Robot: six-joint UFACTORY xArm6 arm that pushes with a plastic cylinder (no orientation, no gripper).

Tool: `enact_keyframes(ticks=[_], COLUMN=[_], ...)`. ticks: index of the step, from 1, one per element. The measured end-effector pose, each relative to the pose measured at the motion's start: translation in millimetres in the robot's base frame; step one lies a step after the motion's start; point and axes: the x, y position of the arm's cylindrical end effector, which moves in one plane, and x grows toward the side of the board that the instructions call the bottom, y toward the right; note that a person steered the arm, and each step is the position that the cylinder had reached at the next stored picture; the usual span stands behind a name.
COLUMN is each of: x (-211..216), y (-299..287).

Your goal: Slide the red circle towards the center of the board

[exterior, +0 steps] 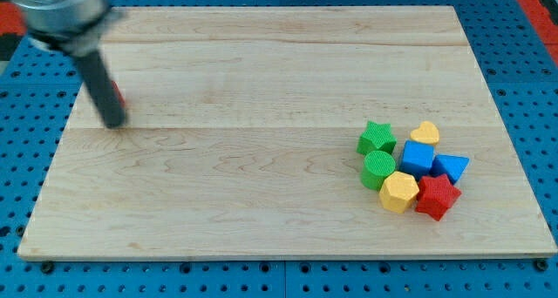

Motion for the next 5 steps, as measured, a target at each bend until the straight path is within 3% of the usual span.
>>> enact_keyframes(ticks=[1, 3, 5], x=[-17.8, -19.1, -57.4], y=[-42.1, 61.6, 41.2])
